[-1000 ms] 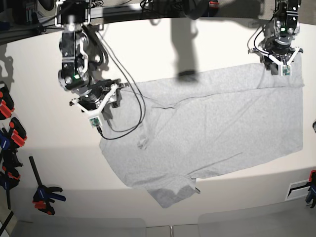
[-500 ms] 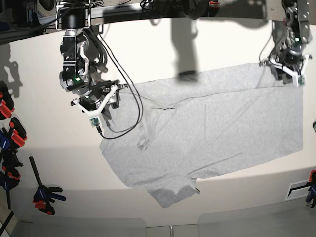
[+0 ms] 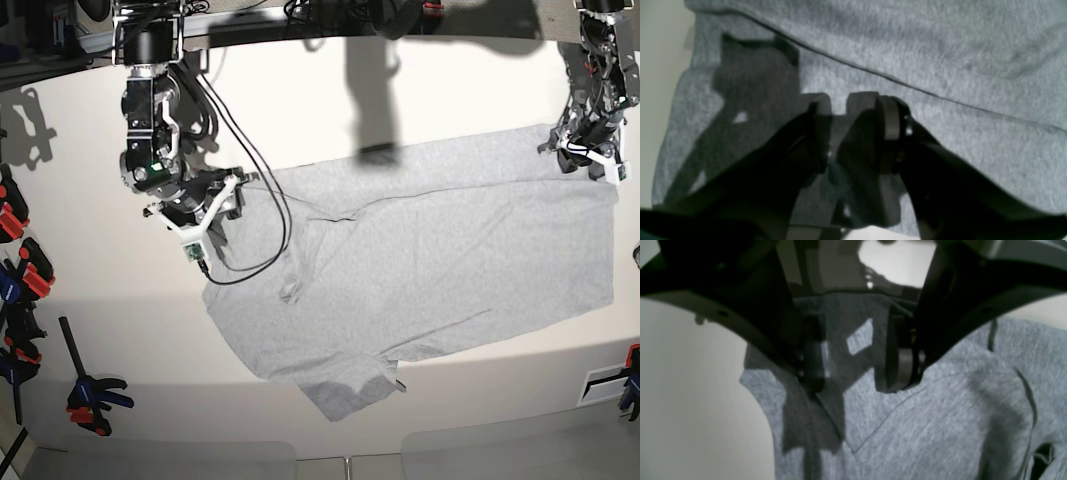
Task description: Fold the T-shirt properly
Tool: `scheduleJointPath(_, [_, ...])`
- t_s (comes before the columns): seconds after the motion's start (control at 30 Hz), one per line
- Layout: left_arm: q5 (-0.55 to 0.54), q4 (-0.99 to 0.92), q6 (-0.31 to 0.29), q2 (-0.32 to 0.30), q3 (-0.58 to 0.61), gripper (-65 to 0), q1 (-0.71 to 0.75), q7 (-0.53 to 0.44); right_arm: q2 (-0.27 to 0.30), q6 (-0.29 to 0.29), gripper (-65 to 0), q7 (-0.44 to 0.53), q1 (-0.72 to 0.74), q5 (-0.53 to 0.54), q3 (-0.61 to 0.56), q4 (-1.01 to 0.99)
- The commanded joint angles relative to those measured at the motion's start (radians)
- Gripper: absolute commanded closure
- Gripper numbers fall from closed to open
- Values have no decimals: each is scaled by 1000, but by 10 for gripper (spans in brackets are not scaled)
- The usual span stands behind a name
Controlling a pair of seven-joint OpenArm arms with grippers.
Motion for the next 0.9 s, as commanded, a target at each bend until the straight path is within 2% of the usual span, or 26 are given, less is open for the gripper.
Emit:
scheduleJointPath(0.0, [7, 0, -3, 5, 12, -200, 29, 126, 15, 5, -295, -66, -32, -21, 3, -4])
scheduleJointPath(0.37, [10, 99, -4, 5, 12, -200, 151, 98, 85, 1, -295, -14, -224, -21, 36, 9])
scheduleJointPath(0.67, [14, 99, -3, 6, 12, -200, 240, 91, 109, 1, -295, -16, -346, -18, 100, 21])
scheduleJointPath(0.87, [14, 99, -4, 19, 12, -200, 301, 92, 114, 1, -295, -16, -477, -19, 111, 109])
